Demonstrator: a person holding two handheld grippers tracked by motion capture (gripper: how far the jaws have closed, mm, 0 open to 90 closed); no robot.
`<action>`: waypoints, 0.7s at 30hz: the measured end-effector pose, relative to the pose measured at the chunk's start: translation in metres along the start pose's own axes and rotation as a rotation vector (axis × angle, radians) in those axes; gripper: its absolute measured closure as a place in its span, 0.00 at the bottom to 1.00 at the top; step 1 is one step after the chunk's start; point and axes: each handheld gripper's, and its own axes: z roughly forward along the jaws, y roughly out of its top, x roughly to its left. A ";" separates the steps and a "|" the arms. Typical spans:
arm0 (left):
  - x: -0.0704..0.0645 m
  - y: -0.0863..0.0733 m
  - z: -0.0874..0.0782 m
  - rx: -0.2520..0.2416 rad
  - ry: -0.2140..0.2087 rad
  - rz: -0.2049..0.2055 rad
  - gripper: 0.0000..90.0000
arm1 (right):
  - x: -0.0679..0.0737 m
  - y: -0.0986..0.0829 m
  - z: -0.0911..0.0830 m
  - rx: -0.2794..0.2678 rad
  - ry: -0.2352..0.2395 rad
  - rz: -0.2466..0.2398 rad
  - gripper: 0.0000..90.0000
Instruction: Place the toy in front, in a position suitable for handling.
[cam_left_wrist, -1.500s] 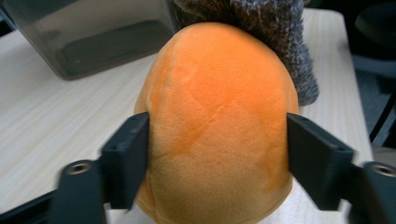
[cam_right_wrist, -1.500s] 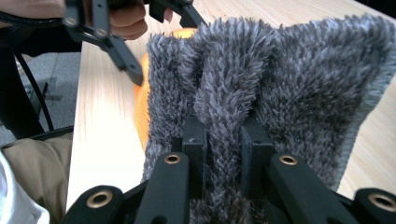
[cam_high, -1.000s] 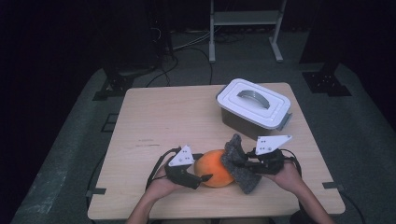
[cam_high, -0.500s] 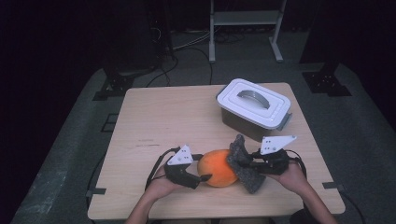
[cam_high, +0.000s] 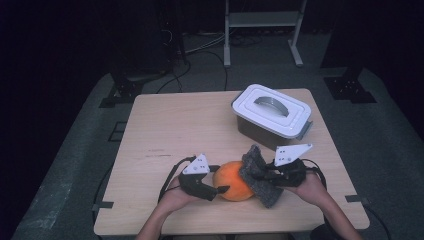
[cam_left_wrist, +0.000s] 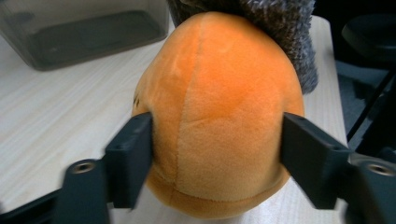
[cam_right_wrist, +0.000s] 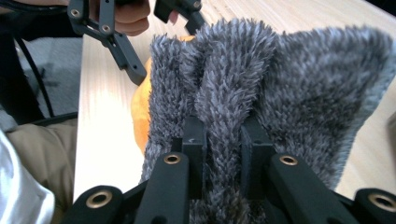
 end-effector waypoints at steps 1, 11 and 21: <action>-0.001 0.001 0.000 0.003 0.000 0.008 0.38 | 0.001 0.003 0.000 -0.005 -0.005 -0.010 0.83; -0.001 -0.004 -0.001 -0.001 0.002 0.009 0.40 | 0.004 0.016 0.006 -0.013 0.017 -0.055 0.83; -0.001 -0.006 -0.003 0.001 -0.011 0.020 0.38 | -0.006 -0.013 -0.004 0.023 -0.012 0.018 0.83</action>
